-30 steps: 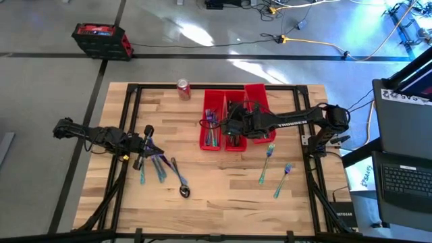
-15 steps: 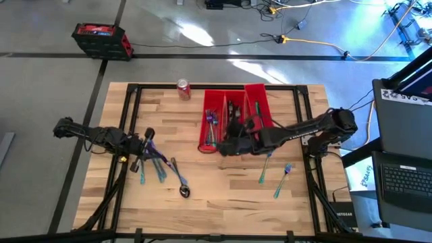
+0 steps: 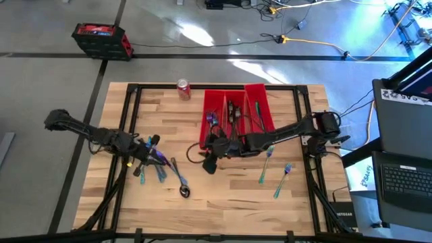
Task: Sort silverware
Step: Put the black spoon into the center red bin
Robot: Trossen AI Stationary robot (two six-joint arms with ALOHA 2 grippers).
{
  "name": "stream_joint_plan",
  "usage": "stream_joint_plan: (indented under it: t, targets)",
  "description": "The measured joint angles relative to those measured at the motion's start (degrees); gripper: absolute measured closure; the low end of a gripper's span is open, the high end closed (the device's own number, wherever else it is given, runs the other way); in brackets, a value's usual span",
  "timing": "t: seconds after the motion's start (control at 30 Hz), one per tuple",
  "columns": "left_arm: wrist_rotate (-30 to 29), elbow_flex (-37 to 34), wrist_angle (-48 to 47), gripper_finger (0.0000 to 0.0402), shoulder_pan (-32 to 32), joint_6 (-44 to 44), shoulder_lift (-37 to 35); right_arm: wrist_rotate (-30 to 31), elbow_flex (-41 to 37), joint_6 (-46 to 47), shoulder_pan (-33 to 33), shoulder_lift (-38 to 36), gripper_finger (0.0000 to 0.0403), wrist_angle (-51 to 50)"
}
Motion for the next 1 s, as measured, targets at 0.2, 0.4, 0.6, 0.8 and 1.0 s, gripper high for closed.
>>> stream_joint_plan:
  t: [0.2, 0.4, 0.6, 0.8, 1.0]
  targets:
    - [-3.02, 0.02, 1.76, 0.0402, -0.89, 1.42, 10.55, -8.4, -0.02, -4.92, 0.01, 4.02, 0.035, 4.77]
    - [-3.34, 0.11, 11.08, 0.0402, -0.89, 1.42, 18.06, -14.23, 0.0, -6.28, 0.0, 7.09, 0.0394, 11.77]
    - [-3.34, 0.22, 15.34, 0.0402, -0.89, 1.4, 21.08, -19.22, 3.03, -8.62, 1.49, 12.14, 0.0401, 15.48]
    - [-3.32, 0.22, 15.8, 0.0402, -0.89, -0.26, 22.92, -17.75, 10.37, -14.56, 4.87, 16.74, 0.0402, 11.42]
    - [-4.49, 0.22, 15.44, 0.0402, -0.86, -0.32, 23.59, -15.32, 16.44, -15.49, 7.28, 20.05, 0.04, 5.48]
